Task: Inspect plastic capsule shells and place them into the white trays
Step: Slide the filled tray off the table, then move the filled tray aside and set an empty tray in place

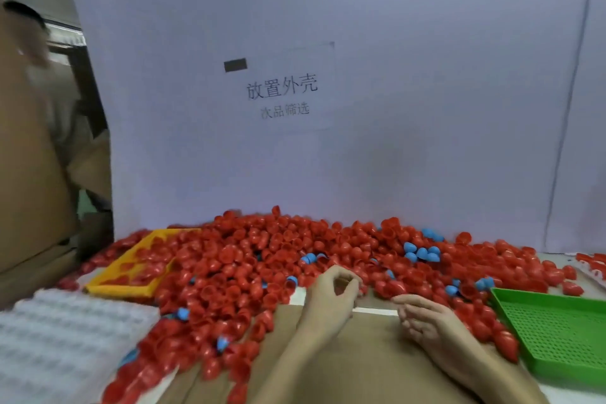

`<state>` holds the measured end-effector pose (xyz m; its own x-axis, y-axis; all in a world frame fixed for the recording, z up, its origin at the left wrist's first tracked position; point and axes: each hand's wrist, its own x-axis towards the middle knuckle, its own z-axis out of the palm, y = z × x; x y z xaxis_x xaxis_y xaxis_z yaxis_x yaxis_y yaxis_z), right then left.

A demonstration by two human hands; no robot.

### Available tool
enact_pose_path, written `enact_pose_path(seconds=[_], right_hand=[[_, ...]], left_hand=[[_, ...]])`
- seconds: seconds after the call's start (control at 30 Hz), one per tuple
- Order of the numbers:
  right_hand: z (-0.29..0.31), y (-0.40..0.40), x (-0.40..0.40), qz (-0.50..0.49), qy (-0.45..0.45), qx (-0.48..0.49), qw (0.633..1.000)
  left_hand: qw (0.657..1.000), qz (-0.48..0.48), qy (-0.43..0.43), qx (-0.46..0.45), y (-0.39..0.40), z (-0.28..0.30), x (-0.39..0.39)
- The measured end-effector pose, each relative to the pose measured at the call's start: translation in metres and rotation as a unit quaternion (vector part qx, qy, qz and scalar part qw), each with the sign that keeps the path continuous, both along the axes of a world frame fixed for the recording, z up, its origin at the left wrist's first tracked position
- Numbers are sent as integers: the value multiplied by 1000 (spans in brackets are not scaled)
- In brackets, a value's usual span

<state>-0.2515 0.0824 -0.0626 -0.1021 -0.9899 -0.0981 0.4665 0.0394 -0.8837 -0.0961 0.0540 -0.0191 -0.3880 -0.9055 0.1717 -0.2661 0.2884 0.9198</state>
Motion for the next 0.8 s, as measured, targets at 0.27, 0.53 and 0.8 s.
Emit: enact_pose_path(seconds=[0.27, 0.53, 0.8], right_hand=[[-29, 14, -51, -76, 81, 21, 994], [-20, 21, 1, -54, 45, 14, 997], [-21, 30, 11, -35, 31, 11, 999]], left_hand=[[862, 295, -313, -269, -5, -44, 238], [736, 377, -549, -121, -28, -48, 301], [723, 360, -583, -85, -46, -46, 310]])
